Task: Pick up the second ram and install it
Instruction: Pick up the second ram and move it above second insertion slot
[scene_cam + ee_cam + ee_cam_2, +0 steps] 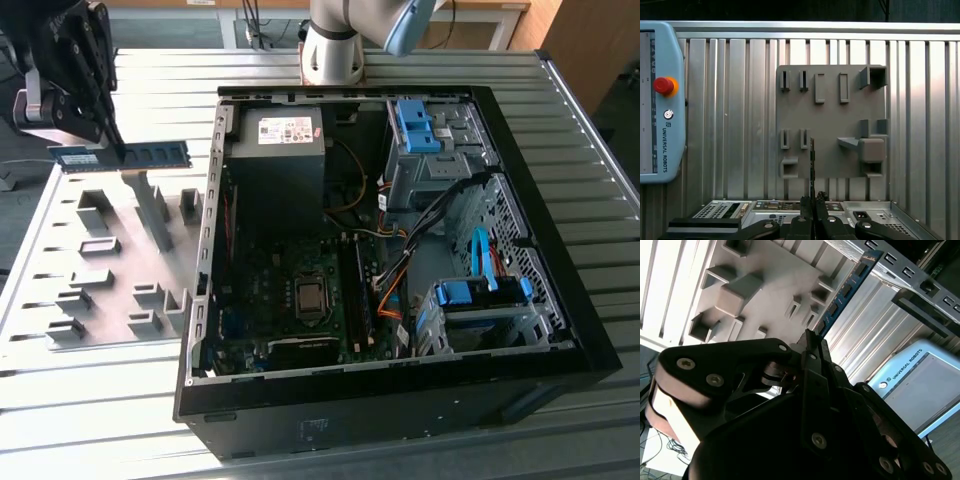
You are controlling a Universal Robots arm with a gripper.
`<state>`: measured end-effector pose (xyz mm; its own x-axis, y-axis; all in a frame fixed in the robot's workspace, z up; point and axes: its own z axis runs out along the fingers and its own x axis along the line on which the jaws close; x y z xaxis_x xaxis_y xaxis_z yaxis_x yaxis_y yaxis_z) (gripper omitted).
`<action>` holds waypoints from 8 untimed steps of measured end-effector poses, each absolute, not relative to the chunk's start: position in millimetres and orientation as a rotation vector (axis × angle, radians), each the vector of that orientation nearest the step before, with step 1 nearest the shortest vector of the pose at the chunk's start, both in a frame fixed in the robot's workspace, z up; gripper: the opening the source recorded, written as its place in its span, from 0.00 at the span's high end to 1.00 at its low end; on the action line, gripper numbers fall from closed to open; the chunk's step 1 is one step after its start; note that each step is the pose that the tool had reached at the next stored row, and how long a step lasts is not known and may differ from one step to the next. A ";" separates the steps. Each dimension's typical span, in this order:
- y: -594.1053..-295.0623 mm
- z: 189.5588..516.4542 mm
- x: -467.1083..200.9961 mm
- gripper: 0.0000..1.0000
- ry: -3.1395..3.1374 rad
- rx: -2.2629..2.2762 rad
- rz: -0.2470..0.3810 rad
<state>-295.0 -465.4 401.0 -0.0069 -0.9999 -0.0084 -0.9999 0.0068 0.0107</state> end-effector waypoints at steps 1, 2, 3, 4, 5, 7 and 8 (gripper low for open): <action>-465.4 401.0 -294.4 0.86 -2.228 2.213 -0.021; -465.4 401.0 -293.8 0.86 -2.228 2.213 -0.021; -465.4 401.0 -293.1 0.86 -2.228 2.213 -0.021; -465.4 401.0 -292.5 0.86 -2.228 2.213 -0.021; -465.4 401.0 -291.8 0.86 -2.228 2.213 -0.021; -465.4 401.0 -290.5 0.86 -2.228 2.213 -0.021; -465.4 401.0 -289.9 0.86 -2.228 2.213 -0.021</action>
<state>-289.9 -465.4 401.0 -0.0069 -0.9999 -0.0084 -0.9999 0.0068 0.0107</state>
